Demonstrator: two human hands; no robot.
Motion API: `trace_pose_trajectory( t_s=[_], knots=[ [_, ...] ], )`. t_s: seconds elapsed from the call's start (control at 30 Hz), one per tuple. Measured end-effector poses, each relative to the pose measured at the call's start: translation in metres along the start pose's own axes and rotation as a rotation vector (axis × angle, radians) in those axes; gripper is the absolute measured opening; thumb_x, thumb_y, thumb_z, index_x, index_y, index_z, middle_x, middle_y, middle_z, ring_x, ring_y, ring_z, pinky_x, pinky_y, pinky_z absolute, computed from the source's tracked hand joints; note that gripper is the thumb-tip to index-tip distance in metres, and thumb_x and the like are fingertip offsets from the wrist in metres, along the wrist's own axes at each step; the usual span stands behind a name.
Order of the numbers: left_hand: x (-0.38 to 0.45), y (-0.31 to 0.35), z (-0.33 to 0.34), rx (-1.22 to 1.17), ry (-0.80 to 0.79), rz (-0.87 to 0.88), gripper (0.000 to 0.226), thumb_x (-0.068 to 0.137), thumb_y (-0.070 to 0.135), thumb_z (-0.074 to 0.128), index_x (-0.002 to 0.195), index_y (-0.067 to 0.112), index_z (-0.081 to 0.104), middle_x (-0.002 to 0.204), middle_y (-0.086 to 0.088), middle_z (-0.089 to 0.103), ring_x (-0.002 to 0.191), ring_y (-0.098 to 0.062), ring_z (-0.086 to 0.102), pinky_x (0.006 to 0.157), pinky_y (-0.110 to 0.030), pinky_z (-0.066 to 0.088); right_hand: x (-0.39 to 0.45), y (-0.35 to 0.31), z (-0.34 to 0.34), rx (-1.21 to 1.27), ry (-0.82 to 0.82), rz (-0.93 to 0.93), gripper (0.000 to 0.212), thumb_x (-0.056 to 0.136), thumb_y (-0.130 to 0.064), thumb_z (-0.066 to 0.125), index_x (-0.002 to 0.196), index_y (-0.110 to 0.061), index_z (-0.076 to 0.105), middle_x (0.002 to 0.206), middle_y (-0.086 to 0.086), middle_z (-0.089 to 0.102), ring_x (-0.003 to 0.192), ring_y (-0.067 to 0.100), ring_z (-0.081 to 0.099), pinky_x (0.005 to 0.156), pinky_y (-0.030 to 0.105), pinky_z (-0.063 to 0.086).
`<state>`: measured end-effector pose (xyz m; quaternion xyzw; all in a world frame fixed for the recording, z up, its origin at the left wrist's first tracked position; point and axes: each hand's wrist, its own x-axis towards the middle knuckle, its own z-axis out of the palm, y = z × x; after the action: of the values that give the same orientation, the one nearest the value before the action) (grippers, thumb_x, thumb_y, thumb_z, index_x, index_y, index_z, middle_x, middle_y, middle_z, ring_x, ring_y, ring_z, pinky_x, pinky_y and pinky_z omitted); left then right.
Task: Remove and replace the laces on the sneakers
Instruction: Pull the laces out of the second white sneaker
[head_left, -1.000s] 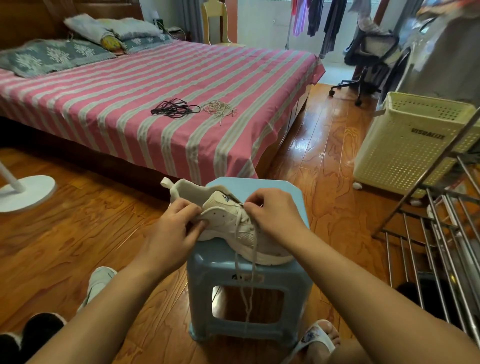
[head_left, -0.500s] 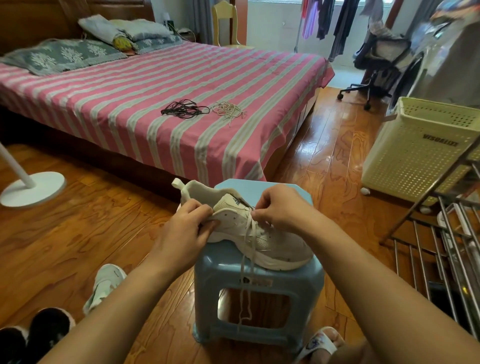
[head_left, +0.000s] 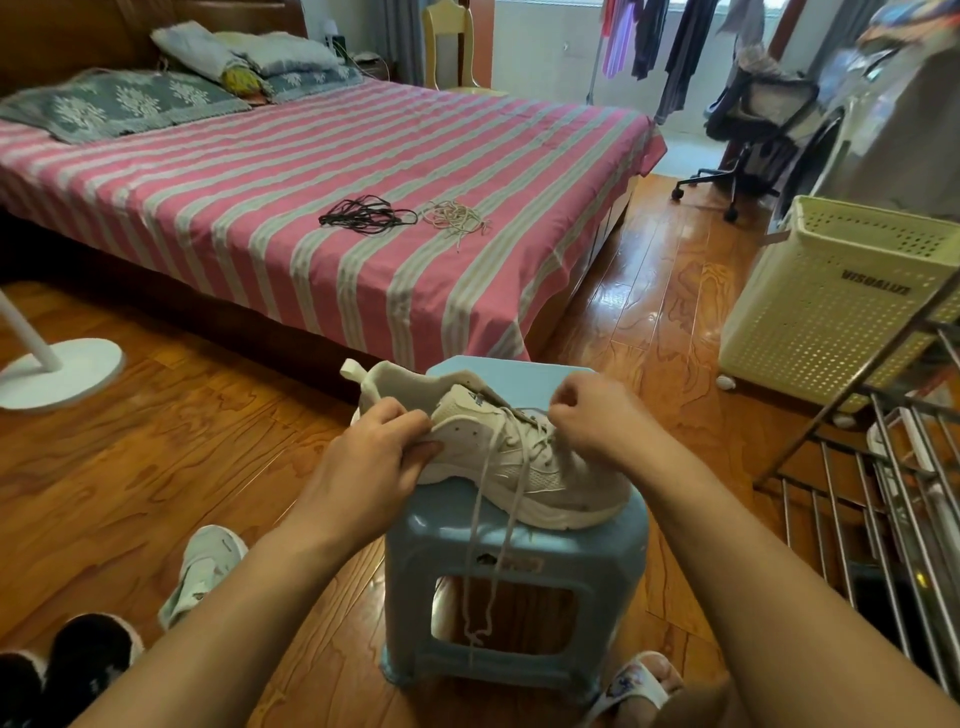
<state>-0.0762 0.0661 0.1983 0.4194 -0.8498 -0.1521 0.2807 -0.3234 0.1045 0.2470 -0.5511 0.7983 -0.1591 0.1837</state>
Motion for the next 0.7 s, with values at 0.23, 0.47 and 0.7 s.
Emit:
trace_pose_trajectory(
  t_s=[0.23,0.47,0.7],
  knots=[
    [0.000,-0.002,-0.003,-0.010,-0.010,0.011,0.008,0.098,0.039,0.061,0.100,0.032,0.064,0.094,0.017,0.050,0.084,-0.007,0.054,0.067,-0.033,0.055,0.020,0.007,-0.001,0.121,0.060,-0.084,0.012,0.089,-0.014,0.073,0.098,-0.014,0.080,0.086,-0.003,0.073,0.084,0.014,0.066,0.081,0.032,0.053],
    [-0.002,-0.007,-0.008,0.019,-0.017,0.032,0.014,0.097,0.044,0.057,0.096,0.032,0.063,0.091,0.017,0.049,0.080,-0.007,0.054,0.062,-0.030,0.050,0.017,0.046,-0.034,0.014,0.288,0.106,0.024,0.096,-0.013,0.052,0.107,-0.014,0.073,0.119,0.011,0.070,0.100,0.024,0.059,0.082,0.030,0.043],
    [-0.001,-0.008,-0.009,-0.013,-0.037,0.019,0.010,0.096,0.041,0.060,0.099,0.033,0.065,0.093,0.017,0.051,0.082,-0.006,0.055,0.065,-0.036,0.054,0.026,0.009,0.011,-0.034,0.176,-0.398,0.018,0.090,-0.009,0.068,0.103,-0.014,0.079,0.099,0.006,0.072,0.097,0.022,0.064,0.080,0.026,0.044]
  ],
)
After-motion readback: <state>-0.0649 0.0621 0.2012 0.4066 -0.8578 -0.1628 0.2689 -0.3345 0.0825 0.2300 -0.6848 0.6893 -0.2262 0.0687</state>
